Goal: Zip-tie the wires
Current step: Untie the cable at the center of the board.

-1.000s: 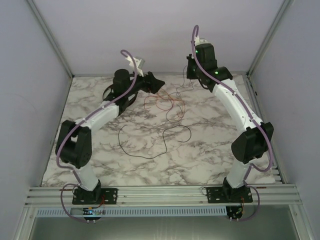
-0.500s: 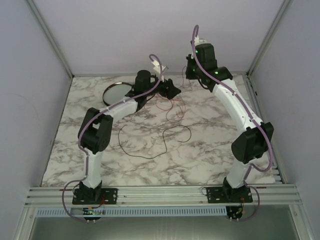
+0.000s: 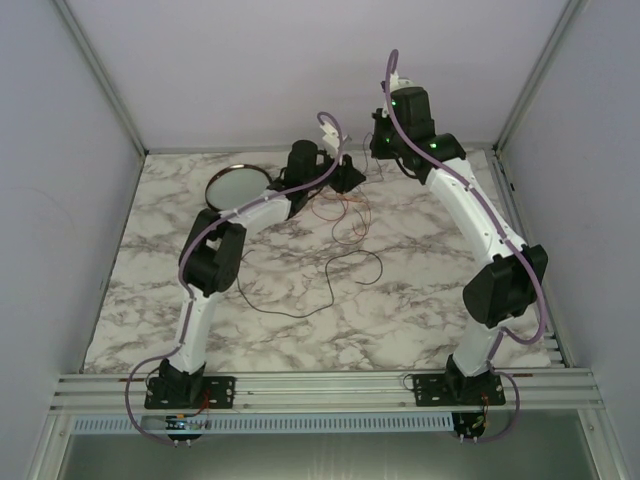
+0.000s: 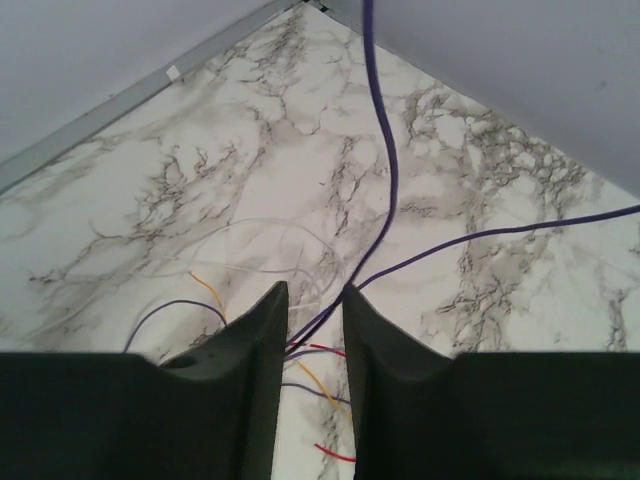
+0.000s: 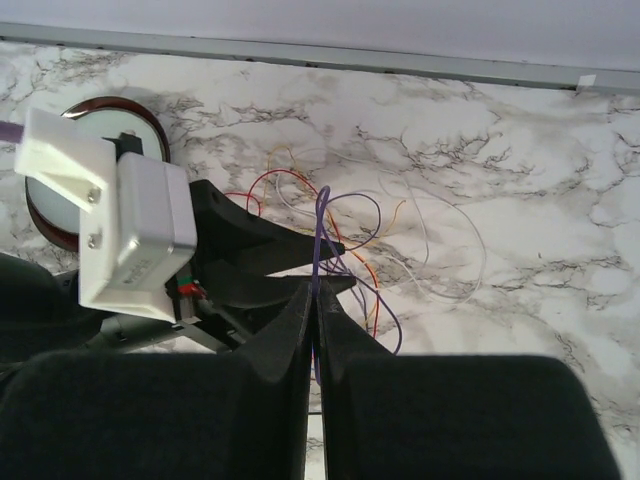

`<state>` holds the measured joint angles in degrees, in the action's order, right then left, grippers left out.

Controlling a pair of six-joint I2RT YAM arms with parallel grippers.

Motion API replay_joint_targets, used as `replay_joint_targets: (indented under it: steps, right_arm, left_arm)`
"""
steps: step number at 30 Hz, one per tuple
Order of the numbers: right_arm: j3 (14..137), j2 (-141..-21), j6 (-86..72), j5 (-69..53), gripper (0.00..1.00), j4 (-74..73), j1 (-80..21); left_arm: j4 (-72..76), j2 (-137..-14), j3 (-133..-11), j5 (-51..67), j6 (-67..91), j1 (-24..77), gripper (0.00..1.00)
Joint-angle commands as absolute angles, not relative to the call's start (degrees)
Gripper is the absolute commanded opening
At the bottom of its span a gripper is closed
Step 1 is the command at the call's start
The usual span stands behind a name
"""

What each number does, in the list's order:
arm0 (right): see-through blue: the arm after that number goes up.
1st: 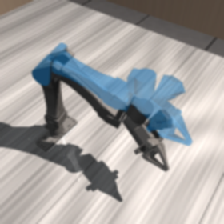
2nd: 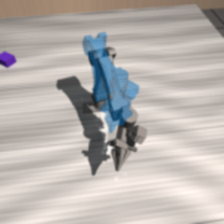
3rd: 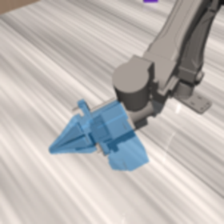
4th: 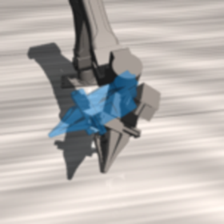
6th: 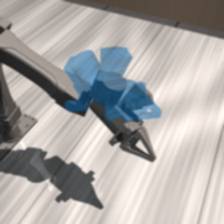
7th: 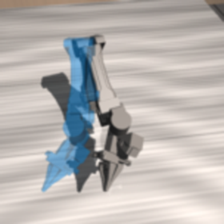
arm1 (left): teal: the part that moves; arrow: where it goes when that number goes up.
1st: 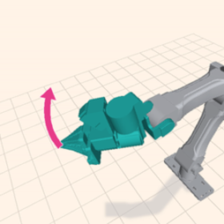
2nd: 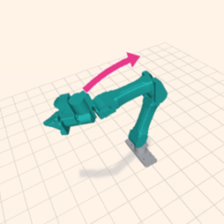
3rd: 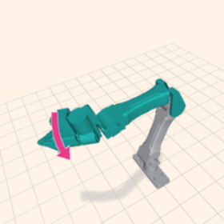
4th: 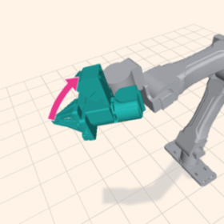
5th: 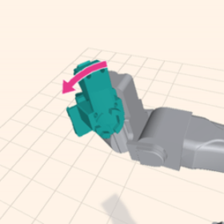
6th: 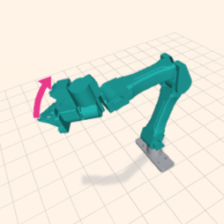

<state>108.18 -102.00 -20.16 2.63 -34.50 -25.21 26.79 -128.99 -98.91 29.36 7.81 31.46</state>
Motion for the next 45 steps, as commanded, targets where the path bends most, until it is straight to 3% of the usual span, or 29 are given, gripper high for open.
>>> replay_joint_targets:
  steps: [1, 4, 8, 14, 21, 33, 41, 45]
  right_arm:
    - [108.9, -99.1, -20.9, 2.5, 0.00, -34.8, -24.6]
    - [108.0, -98.6, -20.7, 3.9, 0.00, -34.8, -24.0]
    - [107.7, -98.2, -19.6, 7.2, 0.00, -35.2, -22.6]
    - [107.1, -97.9, -18.0, 15.0, 0.00, -35.8, -21.1]
    - [98.8, -97.4, -21.0, 17.4, 0.00, -27.0, -20.8]
    - [83.1, -95.2, -25.8, 13.2, 0.00, -4.8, -19.1]
    - [78.2, -96.5, -29.3, 6.0, 0.22, 6.7, -19.0]
    - [77.8, -98.0, -30.0, 3.3, 0.28, 9.9, -19.0]
  left_arm:
    - [25.9, -129.7, -101.7, 28.4, 6.2, 31.9, 0.19]
    - [23.5, -128.2, -101.6, 26.5, 4.3, 31.8, 0.00]
    - [15.9, -124.9, -104.6, 22.4, 3.9, 31.2, 0.00]
    - [0.4, -120.0, -118.8, 16.9, 3.3, 30.5, 0.00]
    - [-10.9, -121.0, -141.3, 22.4, 8.2, 30.5, 0.00]
    - [-6.7, -108.8, -137.6, 21.4, 16.7, 30.0, 0.00]
    - [-8.6, -105.9, -137.5, 20.5, 17.7, 29.8, 0.00]
    - [-8.6, -105.1, -137.4, 20.7, 18.3, 29.6, 0.00]
